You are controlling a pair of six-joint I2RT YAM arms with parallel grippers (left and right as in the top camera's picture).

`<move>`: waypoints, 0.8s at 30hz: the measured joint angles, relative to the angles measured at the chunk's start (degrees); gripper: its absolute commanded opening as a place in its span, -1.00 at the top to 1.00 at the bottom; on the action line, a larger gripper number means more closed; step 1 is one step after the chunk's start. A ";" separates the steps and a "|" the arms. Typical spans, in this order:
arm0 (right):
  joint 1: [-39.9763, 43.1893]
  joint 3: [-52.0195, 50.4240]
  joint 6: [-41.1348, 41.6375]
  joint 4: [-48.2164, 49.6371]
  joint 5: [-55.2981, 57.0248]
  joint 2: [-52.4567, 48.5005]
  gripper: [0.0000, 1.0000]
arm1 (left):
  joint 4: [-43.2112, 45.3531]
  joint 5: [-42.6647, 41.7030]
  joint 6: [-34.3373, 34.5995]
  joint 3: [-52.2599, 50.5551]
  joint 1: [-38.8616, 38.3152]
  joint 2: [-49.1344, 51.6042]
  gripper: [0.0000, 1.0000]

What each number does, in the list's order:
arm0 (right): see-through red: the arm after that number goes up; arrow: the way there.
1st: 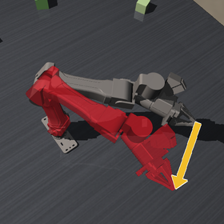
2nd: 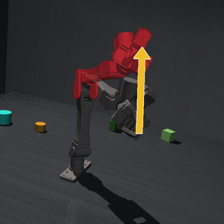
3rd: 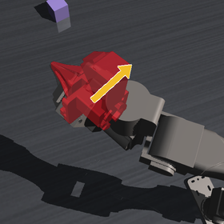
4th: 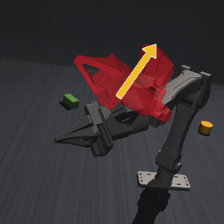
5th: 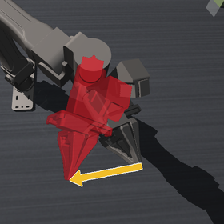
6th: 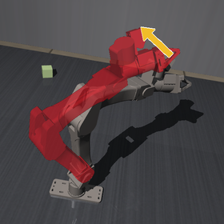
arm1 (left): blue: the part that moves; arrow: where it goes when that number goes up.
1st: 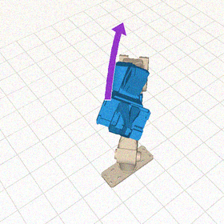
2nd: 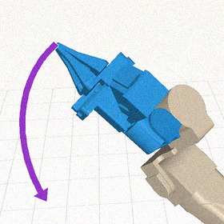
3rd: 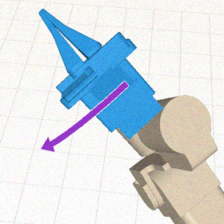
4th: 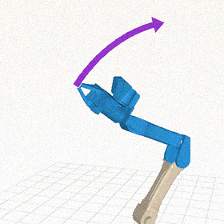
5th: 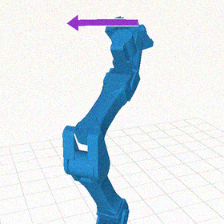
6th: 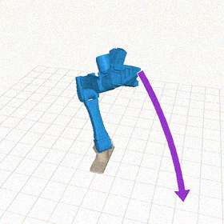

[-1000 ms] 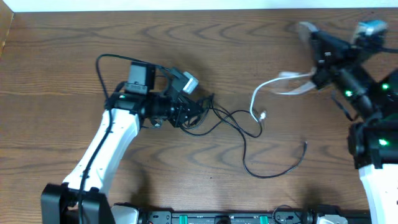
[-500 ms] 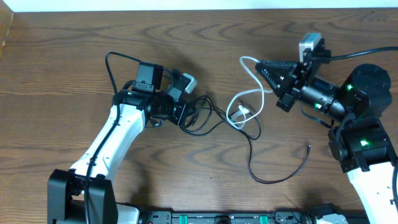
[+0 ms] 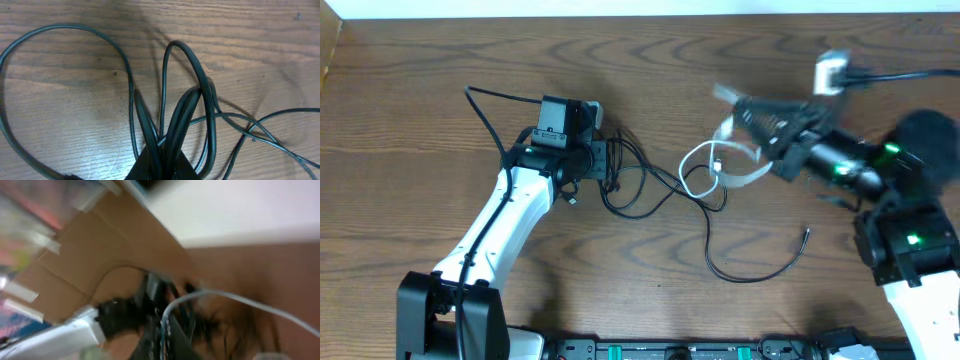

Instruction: Untangle cables

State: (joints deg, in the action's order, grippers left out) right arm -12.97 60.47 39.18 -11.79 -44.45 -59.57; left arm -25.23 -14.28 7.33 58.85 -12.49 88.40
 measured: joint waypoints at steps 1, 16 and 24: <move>-1.07 -0.11 0.22 -3.26 1.42 -0.44 0.98 | 0.04 0.26 0.52 0.00 0.00 0.00 0.85; -6.91 -0.42 -4.68 19.82 0.11 -1.20 0.98 | -1.42 1.18 3.63 0.00 0.00 0.00 0.85; 3.02 -0.42 -8.39 23.04 0.44 -1.01 0.98 | -1.79 1.14 3.65 0.00 0.00 0.00 0.85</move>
State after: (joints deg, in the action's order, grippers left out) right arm -9.96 60.05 30.79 11.25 -44.01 -60.58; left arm -27.03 -13.15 10.98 58.85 -12.49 88.40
